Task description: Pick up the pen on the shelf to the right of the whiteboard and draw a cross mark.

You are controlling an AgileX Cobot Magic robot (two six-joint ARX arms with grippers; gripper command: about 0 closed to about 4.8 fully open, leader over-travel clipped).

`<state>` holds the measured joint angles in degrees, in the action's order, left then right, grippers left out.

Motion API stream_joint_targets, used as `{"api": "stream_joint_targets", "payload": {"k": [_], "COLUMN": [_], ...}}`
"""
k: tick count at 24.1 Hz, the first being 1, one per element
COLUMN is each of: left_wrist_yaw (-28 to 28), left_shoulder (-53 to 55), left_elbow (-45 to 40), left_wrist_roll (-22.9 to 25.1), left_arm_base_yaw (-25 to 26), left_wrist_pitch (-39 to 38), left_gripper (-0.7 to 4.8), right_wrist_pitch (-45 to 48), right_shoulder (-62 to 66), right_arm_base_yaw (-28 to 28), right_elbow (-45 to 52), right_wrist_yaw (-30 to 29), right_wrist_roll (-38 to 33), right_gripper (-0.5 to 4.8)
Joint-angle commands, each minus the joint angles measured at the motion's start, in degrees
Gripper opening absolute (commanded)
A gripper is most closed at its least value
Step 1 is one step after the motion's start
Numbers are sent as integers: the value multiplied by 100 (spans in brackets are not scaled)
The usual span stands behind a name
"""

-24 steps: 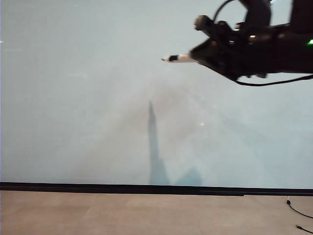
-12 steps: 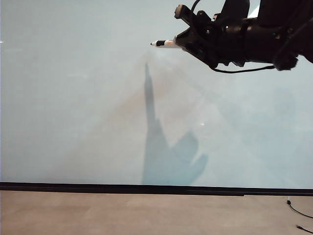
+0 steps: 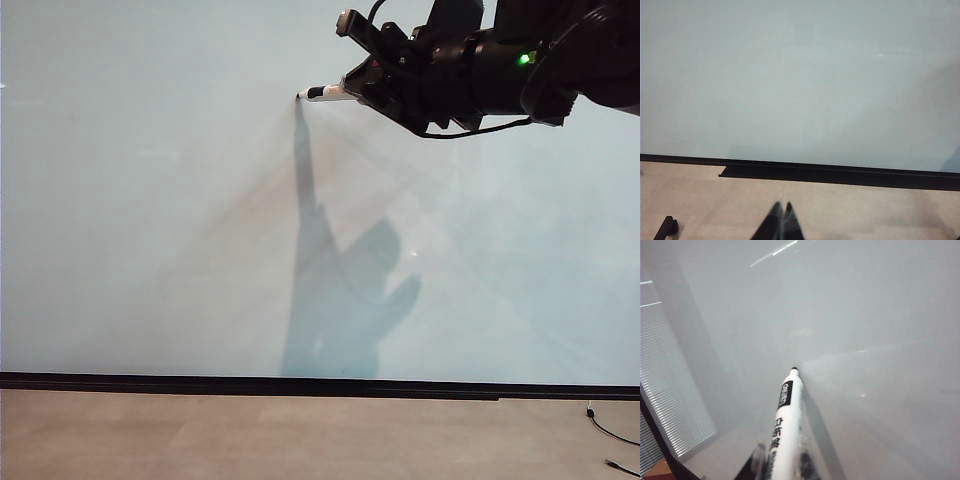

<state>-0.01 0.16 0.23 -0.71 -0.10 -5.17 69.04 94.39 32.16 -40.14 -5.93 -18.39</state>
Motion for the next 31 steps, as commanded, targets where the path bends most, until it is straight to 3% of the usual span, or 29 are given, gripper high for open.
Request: {"api": "stream_joint_targets", "payload": {"k": [1, 31], "left_wrist_yaw": [20, 20], "left_shoulder": [2, 2], "left_elbow": [15, 15], "left_wrist_roll": [24, 24], "left_arm_base_yaw": [0, -2], "left_wrist_pitch": [52, 50], "left_gripper": [-5, -4], "right_wrist_pitch": [15, -439], "right_shoulder": [-22, -387], "right_arm_base_yaw": [2, -4], "right_elbow": [-22, 433], "right_wrist_yaw": [170, 1252], "right_wrist_roll": [17, 37], "right_gripper": [-5, -5]}}
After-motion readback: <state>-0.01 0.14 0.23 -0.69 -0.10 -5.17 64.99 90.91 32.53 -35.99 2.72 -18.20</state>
